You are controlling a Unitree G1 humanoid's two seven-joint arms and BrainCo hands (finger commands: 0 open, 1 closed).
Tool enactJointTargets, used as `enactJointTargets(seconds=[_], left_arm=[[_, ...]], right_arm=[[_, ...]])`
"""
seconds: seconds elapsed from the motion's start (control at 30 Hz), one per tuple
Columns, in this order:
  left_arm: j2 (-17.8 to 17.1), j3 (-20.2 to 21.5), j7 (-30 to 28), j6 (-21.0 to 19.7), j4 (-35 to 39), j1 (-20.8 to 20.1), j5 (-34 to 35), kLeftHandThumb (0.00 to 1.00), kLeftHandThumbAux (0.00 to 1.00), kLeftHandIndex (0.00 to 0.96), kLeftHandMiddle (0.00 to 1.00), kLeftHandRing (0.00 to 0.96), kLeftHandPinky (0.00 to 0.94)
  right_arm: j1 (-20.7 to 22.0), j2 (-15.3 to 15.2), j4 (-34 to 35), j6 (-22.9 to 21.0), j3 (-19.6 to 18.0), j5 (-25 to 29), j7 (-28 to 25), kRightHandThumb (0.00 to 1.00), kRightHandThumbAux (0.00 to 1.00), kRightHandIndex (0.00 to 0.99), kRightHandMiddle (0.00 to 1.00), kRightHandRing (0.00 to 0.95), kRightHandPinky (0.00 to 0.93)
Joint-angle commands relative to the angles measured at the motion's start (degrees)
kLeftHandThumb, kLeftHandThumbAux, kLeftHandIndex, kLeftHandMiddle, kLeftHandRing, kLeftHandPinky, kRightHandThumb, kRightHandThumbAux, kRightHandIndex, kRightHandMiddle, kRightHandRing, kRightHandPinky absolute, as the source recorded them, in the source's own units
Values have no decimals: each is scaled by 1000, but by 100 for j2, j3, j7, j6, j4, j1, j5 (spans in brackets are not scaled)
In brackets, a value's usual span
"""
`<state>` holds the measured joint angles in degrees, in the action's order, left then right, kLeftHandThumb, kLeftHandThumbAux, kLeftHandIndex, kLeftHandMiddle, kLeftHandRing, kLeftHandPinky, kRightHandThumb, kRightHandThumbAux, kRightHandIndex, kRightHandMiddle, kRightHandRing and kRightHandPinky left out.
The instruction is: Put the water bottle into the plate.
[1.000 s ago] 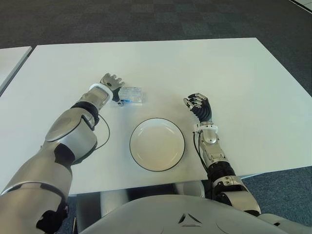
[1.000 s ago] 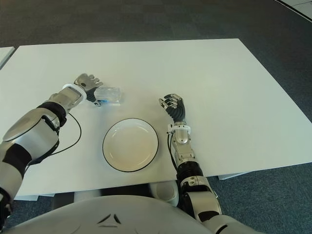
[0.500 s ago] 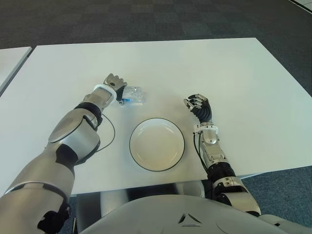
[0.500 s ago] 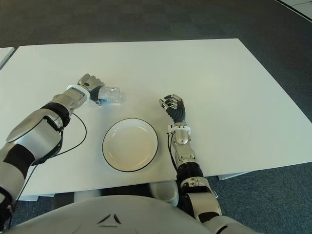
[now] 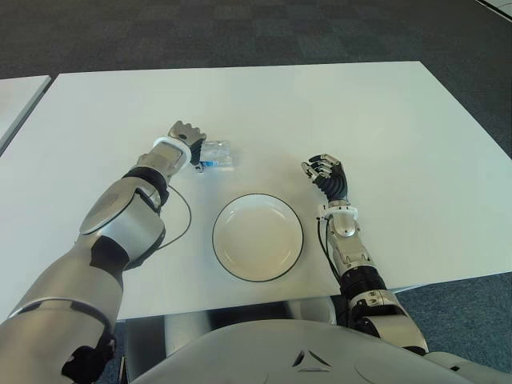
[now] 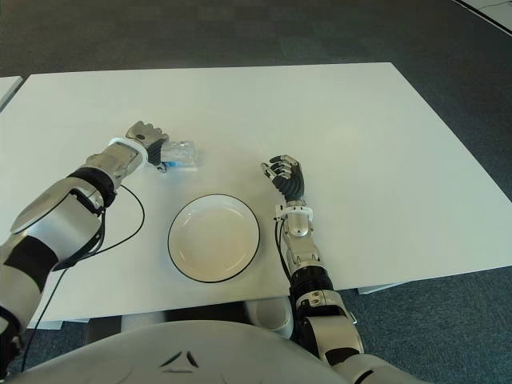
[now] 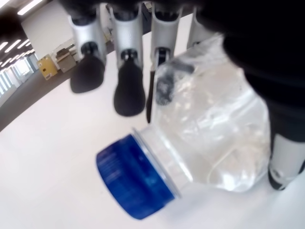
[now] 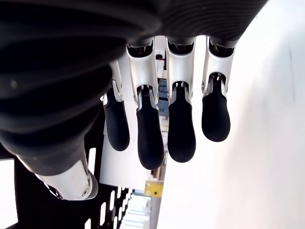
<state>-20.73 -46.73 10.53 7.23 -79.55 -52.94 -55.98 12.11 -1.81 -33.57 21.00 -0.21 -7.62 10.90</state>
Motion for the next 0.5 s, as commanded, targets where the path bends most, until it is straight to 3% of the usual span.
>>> enactJointTargets(seconds=[0.03,0.5], left_arm=[[110,21,-233,-15,-85,324,46,853,659,423,571,781,812],[52,434,-186,103,-32,165,399,851,665,408,564,846,873]], right_arm=[[26,15,-59,-143,-14,12,0,708,727,434,599,623,653],[91,7,-163,-89,-2,-27,33,708,727,434,607,627,649]])
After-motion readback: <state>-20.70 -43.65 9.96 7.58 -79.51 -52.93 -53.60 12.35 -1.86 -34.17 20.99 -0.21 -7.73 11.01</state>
